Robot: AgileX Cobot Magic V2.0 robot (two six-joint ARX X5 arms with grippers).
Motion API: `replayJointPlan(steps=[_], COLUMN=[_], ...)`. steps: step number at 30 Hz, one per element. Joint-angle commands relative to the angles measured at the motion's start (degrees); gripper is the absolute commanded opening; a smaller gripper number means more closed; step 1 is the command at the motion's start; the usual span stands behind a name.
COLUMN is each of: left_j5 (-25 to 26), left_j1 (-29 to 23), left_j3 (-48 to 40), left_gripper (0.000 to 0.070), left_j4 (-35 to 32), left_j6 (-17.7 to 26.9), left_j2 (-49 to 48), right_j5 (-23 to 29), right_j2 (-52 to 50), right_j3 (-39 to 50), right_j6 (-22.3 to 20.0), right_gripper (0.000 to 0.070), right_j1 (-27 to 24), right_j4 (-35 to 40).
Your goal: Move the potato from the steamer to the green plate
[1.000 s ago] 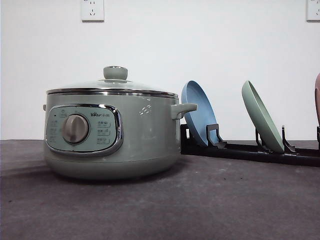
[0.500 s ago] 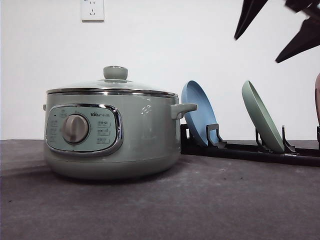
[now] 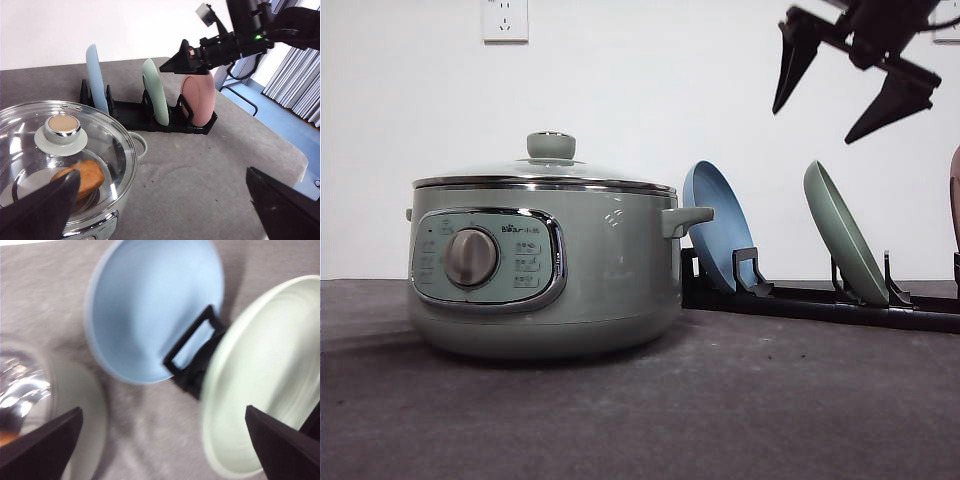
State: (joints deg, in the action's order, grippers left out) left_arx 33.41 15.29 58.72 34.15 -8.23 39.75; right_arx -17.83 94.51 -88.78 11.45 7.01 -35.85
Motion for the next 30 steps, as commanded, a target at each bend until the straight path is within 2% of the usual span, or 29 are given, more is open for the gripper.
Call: replayJointPlan(steps=[1,5,9,15,23,25,28,30], left_j5=[0.7,0.7,0.7,0.7,0.7,0.7,0.7,0.7], left_j1=[0.28,0.28,0.28,0.28,0.26,0.26,0.26,0.26], left_j3=[1.07,1.07,1.07,1.07,1.07,1.07,1.07,1.07], left_gripper=[0.0676,0.0676,0.0676,0.0677,0.0677,0.0677,0.0677,0.0677], left_j4=[-0.55,-0.55,-0.57,-0.54,-0.52,-0.5,-0.5,-0.5], left_j6=[0.72,0.74,0.74,0.74,0.72,0.72,0.72,0.7], left_j2=[0.31,0.31,0.31,0.31,0.31,0.31,0.31,0.31], right_j5=[-0.14,-1.07,-3.47,-3.34,-3.39,-3.34,-3.15,-3.17], right_j2=[2.04,3.96,5.47,7.16,8.89,8.99,8.99,8.99], right_j3=[-1.61,-1.67,-1.67,-1.67,-1.67,-1.67,-1.67,-1.67], right_j6=[0.71,2.37,3.77,4.94,6.2,6.18,6.35,6.64], right_gripper=[0.0656,0.0606,0.0602,0.0474,0.039,0.0332,0.0185,0.0151], right_j1=[-0.35,-1.14,-1.62,-1.97,-2.38,-2.63,-2.67,-2.71], right_j4=[0.68,2.7,4.82,7.4,8.17,8.43,9.25,9.21])
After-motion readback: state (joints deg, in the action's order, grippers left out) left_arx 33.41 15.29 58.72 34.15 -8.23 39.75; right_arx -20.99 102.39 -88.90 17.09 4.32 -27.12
